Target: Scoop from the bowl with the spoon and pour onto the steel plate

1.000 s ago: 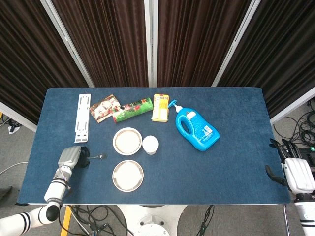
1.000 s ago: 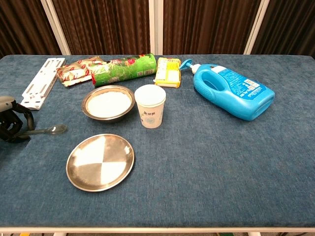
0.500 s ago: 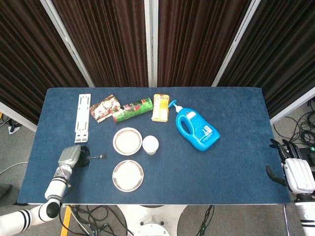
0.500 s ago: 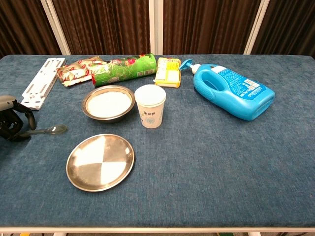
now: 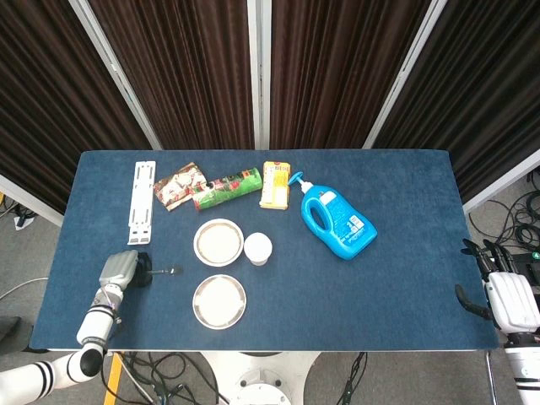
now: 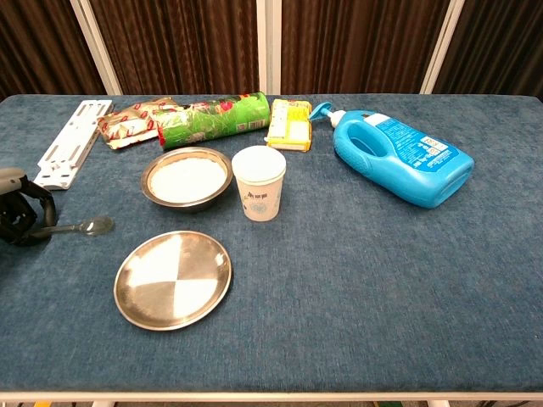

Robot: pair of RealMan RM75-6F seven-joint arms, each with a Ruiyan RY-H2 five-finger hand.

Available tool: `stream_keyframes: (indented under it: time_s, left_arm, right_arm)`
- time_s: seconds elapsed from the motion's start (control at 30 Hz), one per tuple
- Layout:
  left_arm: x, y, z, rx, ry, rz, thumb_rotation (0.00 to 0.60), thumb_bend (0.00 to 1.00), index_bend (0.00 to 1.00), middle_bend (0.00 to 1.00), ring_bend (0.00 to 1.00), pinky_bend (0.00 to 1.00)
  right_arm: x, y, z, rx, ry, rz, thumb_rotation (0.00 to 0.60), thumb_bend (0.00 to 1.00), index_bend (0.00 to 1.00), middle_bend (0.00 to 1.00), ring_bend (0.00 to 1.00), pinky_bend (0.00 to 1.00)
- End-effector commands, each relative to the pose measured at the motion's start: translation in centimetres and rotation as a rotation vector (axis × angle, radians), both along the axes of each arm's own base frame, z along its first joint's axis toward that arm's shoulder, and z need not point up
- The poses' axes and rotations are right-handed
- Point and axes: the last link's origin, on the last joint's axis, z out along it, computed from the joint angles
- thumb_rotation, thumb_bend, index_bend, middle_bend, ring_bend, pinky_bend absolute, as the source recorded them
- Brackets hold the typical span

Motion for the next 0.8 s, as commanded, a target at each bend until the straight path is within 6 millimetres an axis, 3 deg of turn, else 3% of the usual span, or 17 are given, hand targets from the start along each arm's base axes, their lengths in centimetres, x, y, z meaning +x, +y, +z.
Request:
stream_keyframes:
  time_s: [0.03,0.3,0.5,0.8]
  left_arm:
    - [-0.1,-0.1,0.1,-0.007,0.005,-0.005,0.6,0.44,0.61,0.92,0.89,1.0]
    - [0.0,-0.1,0.7,-0.013,0.019,-0.038,0.6,0.5,0.62,0.92,0.89,1.0]
    - [1.1,1.2,2.8,0.02,0.039,-0.097,0.6,0.51,0.63,0.93,0.9,1.0]
    - [5.3,4.8,5.1,0.056,0.11,-0.257,0.6,0.53,0.64,0.93,0.9,1.0]
  right_arm:
    - [0.0,0.0,0.0,-0.002,0.0,0.001,0.6,0.3,0.09,0.22,0.0,0.0]
    - [0.2,0.1,0.1,-0.003,0.002,0.006,0.6,0.3,0.09,0.23,0.0,0.0]
    - [0.4,0.1,0.3,-0.007,0.007,0.017,0.6,0.3,0.09,0.23,0.0,0.0]
    - [0.9,0.1,0.9,-0.016,0.028,0.036,0.6,0.3,0.09,0.23,0.0,0.0]
